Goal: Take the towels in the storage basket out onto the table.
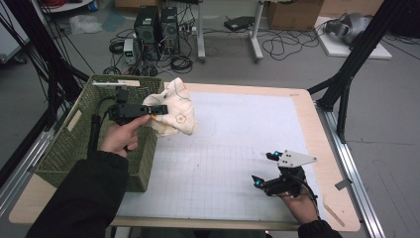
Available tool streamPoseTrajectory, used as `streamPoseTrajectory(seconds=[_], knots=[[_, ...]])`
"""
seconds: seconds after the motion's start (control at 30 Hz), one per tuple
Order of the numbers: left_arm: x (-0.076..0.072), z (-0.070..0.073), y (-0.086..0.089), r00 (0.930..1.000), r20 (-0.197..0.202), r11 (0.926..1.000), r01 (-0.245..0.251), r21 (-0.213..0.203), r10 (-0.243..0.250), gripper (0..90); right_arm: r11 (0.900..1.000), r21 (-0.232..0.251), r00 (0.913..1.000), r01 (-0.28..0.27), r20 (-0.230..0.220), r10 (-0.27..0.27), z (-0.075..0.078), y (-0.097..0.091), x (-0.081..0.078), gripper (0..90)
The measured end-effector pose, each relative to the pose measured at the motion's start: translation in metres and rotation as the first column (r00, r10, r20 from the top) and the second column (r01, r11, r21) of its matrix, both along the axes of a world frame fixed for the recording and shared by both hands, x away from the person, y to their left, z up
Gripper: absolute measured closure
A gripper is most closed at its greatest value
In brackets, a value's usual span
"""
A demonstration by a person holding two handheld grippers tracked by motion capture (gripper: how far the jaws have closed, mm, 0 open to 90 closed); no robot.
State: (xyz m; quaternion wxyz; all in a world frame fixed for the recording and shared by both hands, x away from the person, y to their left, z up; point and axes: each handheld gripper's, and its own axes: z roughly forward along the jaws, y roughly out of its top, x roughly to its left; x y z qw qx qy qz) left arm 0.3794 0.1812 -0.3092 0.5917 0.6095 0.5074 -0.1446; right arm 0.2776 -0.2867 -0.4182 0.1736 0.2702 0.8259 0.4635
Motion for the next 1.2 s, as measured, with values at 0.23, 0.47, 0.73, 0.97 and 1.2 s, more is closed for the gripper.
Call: streamPoseTrajectory(seconds=[0.23, 0.47, 0.73, 0.97, 1.2], knots=[[0.002, -0.001, -0.046, 0.9995, 0.012, 0.9992, 0.029, 0.027, -0.029, 80.6, 1.0, 0.007, 1.0, -0.003, 0.004, 0.003, 0.001, 0.0, 0.0, 5.4], [-0.001, -0.013, -0.099, 0.999, 0.028, 0.9964, 0.032, 0.078, -0.034, 80.5, 0.9999, 0.015, 0.9999, -0.001, 0.014, 0.001, 0.002, -0.001, 0.0, 5.4], [-0.004, -0.049, -0.155, 0.9997, -0.004, 0.9869, 0.025, 0.159, -0.025, 80.0, 0.9997, 0.023, 0.9999, 0.003, 0.012, -0.003, 0.004, -0.002, 0.001, 5.4], [-0.005, -0.097, -0.177, 0.9997, -0.023, 0.9619, 0.012, 0.273, -0.006, 78.9, 0.999, 0.043, 0.9998, -0.016, 0.012, 0.015, 0.006, -0.007, 0.006, 18.1], [0.0, -0.111, -0.18, 0.9988, 0.048, 0.9326, -0.009, 0.361, -0.009, 72.8, 0.9986, 0.038, 0.9993, -0.037, 0.0, 0.037, 0.005, -0.002, 0.03, 42.1]])
